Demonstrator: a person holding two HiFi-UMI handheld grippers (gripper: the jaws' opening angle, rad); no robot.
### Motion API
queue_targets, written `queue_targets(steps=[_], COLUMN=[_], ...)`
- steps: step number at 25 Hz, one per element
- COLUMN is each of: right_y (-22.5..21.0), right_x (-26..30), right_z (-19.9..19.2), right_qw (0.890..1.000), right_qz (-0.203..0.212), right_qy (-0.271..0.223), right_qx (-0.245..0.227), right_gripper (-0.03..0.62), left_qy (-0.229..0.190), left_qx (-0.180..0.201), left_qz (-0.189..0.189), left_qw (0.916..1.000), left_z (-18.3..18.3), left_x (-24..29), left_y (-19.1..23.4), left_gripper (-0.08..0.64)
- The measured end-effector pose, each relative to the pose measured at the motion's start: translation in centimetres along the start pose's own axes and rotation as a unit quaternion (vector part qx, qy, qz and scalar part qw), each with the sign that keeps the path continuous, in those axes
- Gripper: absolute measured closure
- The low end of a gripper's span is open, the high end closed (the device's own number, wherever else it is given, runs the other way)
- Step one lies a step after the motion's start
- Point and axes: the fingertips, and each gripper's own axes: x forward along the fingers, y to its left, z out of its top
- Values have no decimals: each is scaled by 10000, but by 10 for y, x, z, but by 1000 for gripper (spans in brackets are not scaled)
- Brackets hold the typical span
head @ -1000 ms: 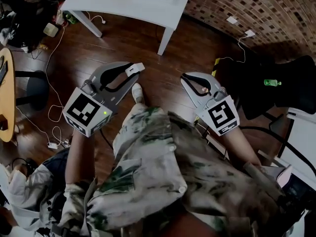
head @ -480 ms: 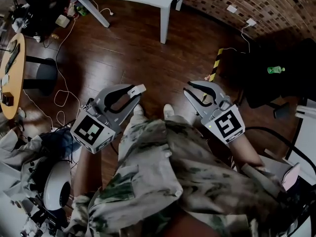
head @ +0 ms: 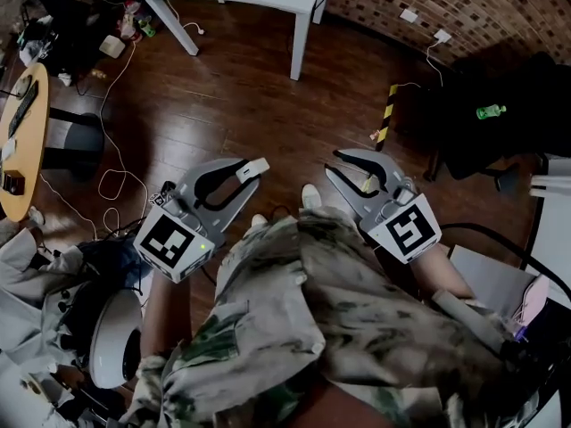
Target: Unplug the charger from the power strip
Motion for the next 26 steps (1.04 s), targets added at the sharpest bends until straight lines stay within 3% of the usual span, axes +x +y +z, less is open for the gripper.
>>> queue_targets(steps=[7, 14, 26], right_y=[59, 103, 135], right_x=[17, 25, 32], right_z=[17, 18, 30], right_qw=[9999, 9995, 9994], right_qz=[-149, -254, -213], right_qy=[31, 180, 243], right_qx=[-48, 3, -154], right_gripper=[515, 517, 520], left_qy=[-113, -120, -300], left_qx=[-155, 43, 140], left_qz=[-82, -323, -297], left_qw=[9998, 9994, 9990], left_z=[-28, -44, -46], left_x=[-58, -85, -117], left_y=[1, -10, -17], left_gripper=[446, 448, 448])
